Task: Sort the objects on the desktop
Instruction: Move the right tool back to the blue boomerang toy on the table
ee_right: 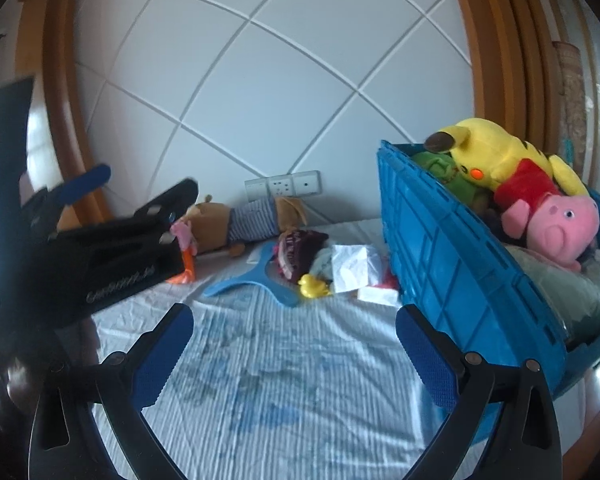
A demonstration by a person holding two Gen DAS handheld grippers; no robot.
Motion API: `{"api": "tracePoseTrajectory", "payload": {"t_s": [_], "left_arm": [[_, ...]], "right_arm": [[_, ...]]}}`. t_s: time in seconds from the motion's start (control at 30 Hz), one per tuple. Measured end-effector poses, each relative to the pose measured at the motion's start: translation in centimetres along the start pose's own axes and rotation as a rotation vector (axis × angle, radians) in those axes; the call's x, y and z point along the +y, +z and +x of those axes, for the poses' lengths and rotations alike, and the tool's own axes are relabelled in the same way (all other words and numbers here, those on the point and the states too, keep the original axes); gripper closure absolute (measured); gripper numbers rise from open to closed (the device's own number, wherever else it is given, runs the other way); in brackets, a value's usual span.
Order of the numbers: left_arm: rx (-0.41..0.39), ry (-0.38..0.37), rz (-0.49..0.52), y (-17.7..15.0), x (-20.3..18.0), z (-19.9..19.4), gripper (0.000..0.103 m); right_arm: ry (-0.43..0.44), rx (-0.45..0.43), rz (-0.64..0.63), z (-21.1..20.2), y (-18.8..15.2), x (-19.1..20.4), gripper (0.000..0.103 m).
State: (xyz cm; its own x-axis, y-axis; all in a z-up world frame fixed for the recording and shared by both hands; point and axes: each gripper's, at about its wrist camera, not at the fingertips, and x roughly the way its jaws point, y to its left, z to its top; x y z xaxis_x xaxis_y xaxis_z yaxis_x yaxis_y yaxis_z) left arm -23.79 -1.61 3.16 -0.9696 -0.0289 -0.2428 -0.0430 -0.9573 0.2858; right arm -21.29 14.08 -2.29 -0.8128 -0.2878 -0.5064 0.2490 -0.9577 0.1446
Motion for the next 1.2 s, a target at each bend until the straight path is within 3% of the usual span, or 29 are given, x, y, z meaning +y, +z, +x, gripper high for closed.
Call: {"api": "tracePoseTrajectory", "payload": {"t_s": [0.2, 0.33, 0.6, 0.83, 1.03, 1.1, 1.13, 1.2], "left_arm": [[0.004, -0.019, 0.040, -0.2, 1.5, 2.7, 0.000], [0.075, -0.028, 0.030, -1.7, 3.7, 6.6, 0.000], [0.270, -0.058, -0.028, -7.3, 7.0, 15.6, 0.000], [0.342, -0.058, -0.048, -11.2, 7.9, 22.3, 0.000], [0.398, -0.069, -0.074, -14.6, 8.9, 26.8, 0.000], [0.417, -0.073, -0.082, -15.7, 9.3, 28.3, 0.000], [0.421, -0.075, -0.084, -16.1, 9.4, 28.7, 0.000], [0.448, -0.095, -0.078, -17.1, 9.4, 30.0, 0.000]], "right_arm": [[-0.015, 0.053, 0.038, 3.5, -1.1, -0.8, 0.000], [-0.024, 0.069, 0.049, 7.7, -1.3, -1.8, 0.000], [-0.003, 0.208, 0.138, 20.9, -1.7, -5.3, 0.000], [0.070, 0.346, 0.209, 33.2, -2.2, -6.4, 0.000], [0.069, 0.358, 0.144, 40.0, -1.3, -5.4, 0.001], [0.065, 0.379, 0.115, 42.1, -1.4, -5.2, 0.008], [0.059, 0.400, 0.108, 43.3, -1.7, -5.2, 0.017], [0.057, 0.434, 0.098, 45.0, -2.1, -5.1, 0.020]]}}
